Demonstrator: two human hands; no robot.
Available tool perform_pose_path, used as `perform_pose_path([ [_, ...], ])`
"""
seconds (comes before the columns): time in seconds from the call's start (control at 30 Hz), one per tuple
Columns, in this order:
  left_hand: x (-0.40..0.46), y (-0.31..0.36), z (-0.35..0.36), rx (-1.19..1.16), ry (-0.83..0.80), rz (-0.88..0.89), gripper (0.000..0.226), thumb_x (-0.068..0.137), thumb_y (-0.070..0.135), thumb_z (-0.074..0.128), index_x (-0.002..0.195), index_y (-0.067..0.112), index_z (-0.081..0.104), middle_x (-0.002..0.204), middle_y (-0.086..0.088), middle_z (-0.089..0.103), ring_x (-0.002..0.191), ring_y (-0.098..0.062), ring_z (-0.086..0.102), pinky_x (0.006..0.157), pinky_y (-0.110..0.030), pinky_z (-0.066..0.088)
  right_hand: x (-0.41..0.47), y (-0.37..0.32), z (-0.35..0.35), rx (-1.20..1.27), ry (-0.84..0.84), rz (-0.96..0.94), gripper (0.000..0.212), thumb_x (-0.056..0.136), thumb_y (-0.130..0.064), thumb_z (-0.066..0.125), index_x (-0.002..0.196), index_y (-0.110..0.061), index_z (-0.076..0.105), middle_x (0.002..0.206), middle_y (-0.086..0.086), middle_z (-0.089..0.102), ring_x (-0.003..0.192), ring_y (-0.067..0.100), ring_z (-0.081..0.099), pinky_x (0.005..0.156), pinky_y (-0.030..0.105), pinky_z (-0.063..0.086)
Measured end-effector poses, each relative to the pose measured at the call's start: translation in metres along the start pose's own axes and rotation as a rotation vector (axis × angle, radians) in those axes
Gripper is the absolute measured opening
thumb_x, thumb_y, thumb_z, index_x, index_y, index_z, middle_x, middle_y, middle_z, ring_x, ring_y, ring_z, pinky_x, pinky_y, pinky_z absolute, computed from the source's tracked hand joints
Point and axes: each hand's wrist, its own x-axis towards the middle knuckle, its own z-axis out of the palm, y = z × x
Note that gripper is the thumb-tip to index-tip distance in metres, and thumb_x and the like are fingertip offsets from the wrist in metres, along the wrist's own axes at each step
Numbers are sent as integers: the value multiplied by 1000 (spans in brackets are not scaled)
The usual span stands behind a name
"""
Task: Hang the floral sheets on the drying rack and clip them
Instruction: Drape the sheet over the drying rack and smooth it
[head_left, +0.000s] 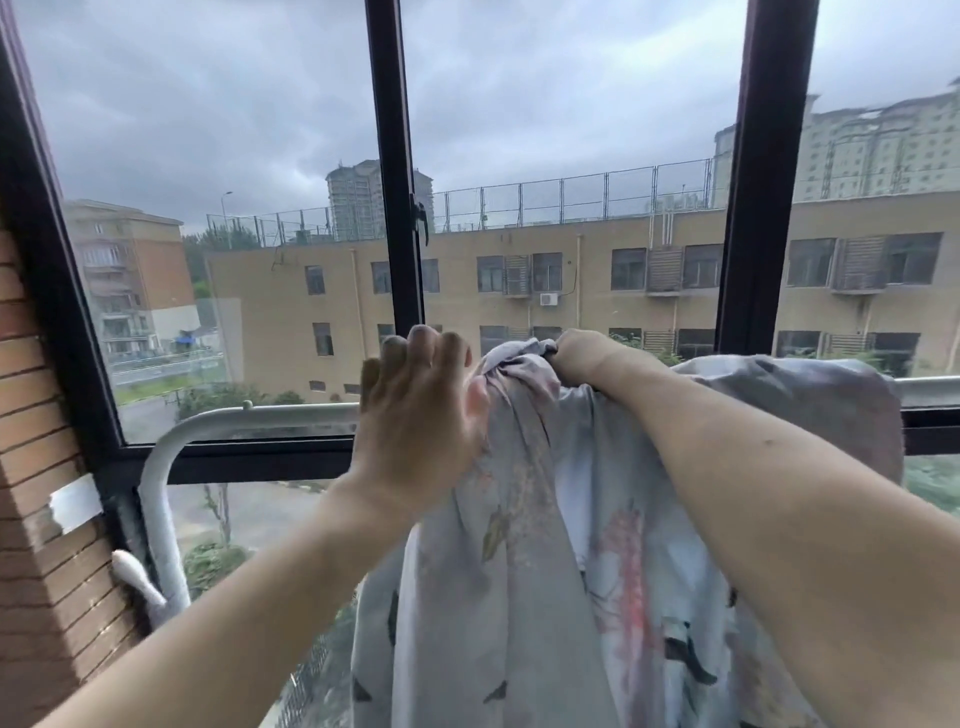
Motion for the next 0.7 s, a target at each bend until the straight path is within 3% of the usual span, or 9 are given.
perform_pose_path([
  [0.07,-37,12,-2,-47,18,-3,30,89,47,52,94,17,51,92,0,53,87,-22,51,81,-36,43,-2,1,-1,-57,-35,19,34,95,-27,48,115,-3,60,115,13,62,102,29,59,79,30,42],
  [0.17,-58,31,2,-105,-360,-324,71,73,81,42,107,19,43,106,0,50,101,-22,49,90,-37,44,-6,-6,-4,-122,-55,6,32,97,-23,45,120,-5,58,119,14,60,97,28,56,81,31,42],
  [0.23,-59,29,9,-114,-398,-411,60,80,70,50,108,17,47,110,-5,54,102,-27,55,84,-38,45,-6,-11,-3,-161,-73,-32,33,97,-20,44,123,-5,56,121,15,60,94,28,55,82,31,43],
  [0.3,-54,21,2,-325,-286,-491,21,91,39,52,87,19,57,89,-4,65,86,-32,61,70,-36,47,-8,-9,-1,-206,-85,-60,34,97,-20,43,124,-4,56,122,15,59,100,30,58,85,32,45],
  [0.37,-40,8,-22,-540,-202,-628,27,94,20,47,68,20,55,59,6,56,65,-25,56,54,-29,38,-8,1,0,-239,-98,-64,34,98,-20,43,124,-4,56,123,16,59,102,30,57,86,32,44],
  [0.4,-29,-2,-35,-559,-148,-646,29,95,16,45,69,21,57,56,8,55,61,-22,54,53,-27,35,-7,6,-1,-238,-100,-62,33,97,-21,43,121,-3,57,121,16,60,101,30,57,84,32,44],
  [0.53,44,-56,-59,83,-42,-408,27,99,23,42,109,17,67,97,-13,68,81,-30,58,68,-32,40,-7,6,-2,-185,-84,-77,25,95,-23,47,102,-3,61,108,12,62,88,26,54,75,29,42],
  [0.63,111,-90,-58,443,36,-230,32,96,15,39,111,4,65,108,-22,64,99,-40,60,79,-43,46,-10,-6,1,-136,-59,-81,31,96,-29,49,111,-4,62,115,12,62,97,27,59,76,29,42],
  [0.7,146,-94,-49,586,29,-110,35,97,14,36,109,-1,66,113,-23,60,106,-40,53,84,-46,43,-4,-7,5,-99,-51,-38,25,93,-30,52,101,-8,61,110,13,63,92,27,59,77,29,43],
])
